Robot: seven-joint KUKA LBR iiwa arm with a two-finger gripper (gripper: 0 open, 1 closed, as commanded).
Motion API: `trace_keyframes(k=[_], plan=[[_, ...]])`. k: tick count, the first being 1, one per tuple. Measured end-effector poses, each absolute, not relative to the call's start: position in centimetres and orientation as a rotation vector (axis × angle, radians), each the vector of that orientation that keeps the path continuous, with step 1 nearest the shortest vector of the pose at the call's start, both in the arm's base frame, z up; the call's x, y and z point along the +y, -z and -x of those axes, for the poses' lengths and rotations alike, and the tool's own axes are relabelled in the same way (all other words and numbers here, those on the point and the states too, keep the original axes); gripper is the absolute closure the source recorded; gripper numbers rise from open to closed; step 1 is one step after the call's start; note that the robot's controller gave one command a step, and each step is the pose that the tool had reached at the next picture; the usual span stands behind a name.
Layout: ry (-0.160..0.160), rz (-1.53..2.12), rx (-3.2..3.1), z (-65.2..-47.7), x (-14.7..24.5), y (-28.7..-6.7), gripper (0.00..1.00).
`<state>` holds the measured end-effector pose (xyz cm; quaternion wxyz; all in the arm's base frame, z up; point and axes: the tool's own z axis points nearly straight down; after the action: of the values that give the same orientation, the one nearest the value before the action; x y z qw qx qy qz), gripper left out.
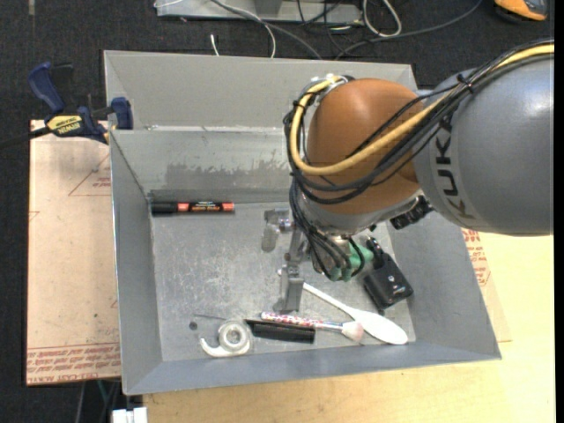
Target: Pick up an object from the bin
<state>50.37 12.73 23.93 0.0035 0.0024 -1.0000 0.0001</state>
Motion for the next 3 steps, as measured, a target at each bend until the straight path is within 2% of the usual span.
trace_keyframes(k=[1, 2, 3], plan=[[0.002, 0.001, -3.143, -50.5, 12.6, -24.3, 0.0], [0.004, 0.266, -3.133, -49.6, 4.5, -9.8, 0.0], [0.014, 0.401, -3.133, -48.5, 4.0, -16.3, 0.0]])
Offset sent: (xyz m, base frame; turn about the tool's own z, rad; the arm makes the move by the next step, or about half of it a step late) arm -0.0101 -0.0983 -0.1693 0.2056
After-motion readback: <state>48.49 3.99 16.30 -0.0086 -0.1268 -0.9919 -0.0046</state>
